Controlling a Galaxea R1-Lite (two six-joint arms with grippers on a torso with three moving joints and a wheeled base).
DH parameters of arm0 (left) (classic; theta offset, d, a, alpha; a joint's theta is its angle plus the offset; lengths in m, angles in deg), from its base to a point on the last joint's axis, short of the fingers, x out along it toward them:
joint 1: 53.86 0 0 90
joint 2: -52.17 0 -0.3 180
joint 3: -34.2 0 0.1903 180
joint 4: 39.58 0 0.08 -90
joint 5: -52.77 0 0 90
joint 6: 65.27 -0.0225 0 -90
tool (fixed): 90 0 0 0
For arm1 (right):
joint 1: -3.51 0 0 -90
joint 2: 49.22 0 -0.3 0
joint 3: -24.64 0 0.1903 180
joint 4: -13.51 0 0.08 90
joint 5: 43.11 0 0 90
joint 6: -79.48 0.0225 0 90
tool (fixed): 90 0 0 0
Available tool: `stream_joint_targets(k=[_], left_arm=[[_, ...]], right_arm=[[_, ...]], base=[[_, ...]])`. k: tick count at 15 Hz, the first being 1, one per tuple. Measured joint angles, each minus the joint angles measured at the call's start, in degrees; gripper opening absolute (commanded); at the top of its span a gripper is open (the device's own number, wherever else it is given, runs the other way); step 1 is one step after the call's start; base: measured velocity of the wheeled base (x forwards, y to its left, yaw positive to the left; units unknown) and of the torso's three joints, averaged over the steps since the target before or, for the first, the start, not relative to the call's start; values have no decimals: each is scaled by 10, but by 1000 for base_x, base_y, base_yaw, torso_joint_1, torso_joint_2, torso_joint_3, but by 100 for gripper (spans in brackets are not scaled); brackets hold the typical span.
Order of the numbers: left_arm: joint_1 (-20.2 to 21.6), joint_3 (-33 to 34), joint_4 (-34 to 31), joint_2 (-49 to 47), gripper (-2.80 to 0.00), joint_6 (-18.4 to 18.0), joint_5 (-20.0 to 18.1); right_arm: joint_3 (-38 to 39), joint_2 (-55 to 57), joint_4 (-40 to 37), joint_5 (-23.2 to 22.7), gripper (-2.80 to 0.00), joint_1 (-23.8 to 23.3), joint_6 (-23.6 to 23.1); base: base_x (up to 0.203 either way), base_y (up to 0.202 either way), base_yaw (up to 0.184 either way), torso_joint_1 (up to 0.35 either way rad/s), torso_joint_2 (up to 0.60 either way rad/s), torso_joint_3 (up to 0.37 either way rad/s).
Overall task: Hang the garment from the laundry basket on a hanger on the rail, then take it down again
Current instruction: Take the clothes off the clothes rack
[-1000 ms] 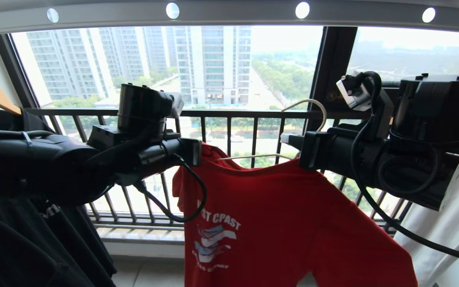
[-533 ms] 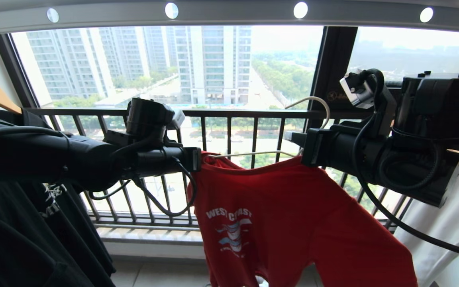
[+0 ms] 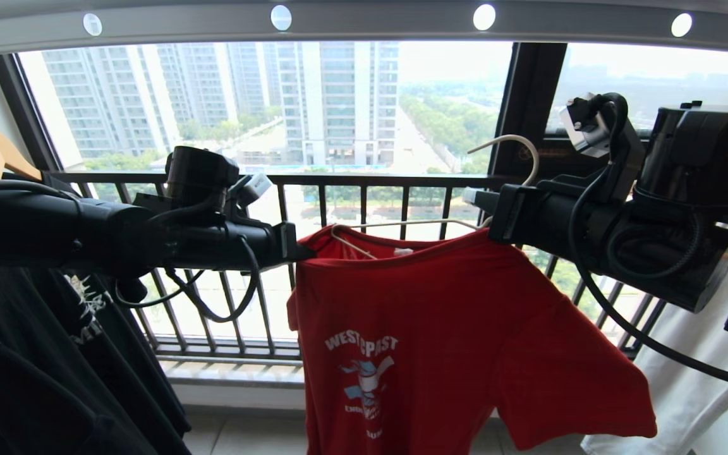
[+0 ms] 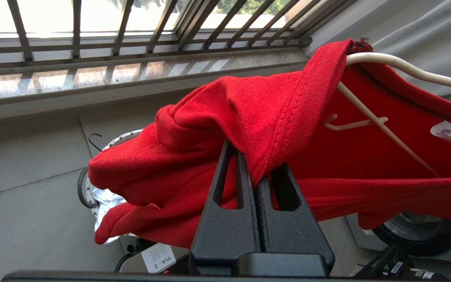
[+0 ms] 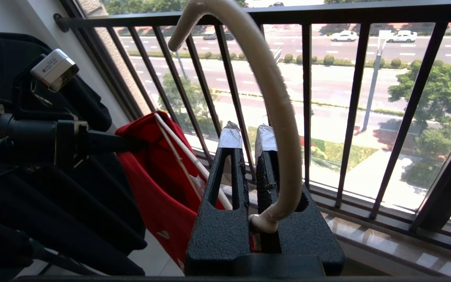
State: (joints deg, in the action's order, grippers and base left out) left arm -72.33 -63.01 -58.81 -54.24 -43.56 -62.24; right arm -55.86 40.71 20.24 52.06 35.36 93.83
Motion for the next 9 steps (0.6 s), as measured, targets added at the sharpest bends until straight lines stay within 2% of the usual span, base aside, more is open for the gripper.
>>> stream_joint_targets(k=[2, 4, 7, 9], left_arm=[[2, -4, 3, -13, -280, 2, 2], [3, -13, 8, -29, -280, 25, 11], [3, -8, 76, -49, -280, 66, 16], [-5, 4, 94, -56, -280, 67, 17]], right_arm=[[0, 0, 0, -1, -280, -3, 0], [3, 0, 0, -3, -280, -3, 1], [5, 0, 0, -3, -280, -3, 2], [4, 0, 5, -4, -280, -3, 5]], base=[[0, 0, 0, 0, 0, 0], [0, 0, 0, 0, 0, 0], [0, 0, 0, 0, 0, 0], [0, 0, 0, 0, 0, 0]])
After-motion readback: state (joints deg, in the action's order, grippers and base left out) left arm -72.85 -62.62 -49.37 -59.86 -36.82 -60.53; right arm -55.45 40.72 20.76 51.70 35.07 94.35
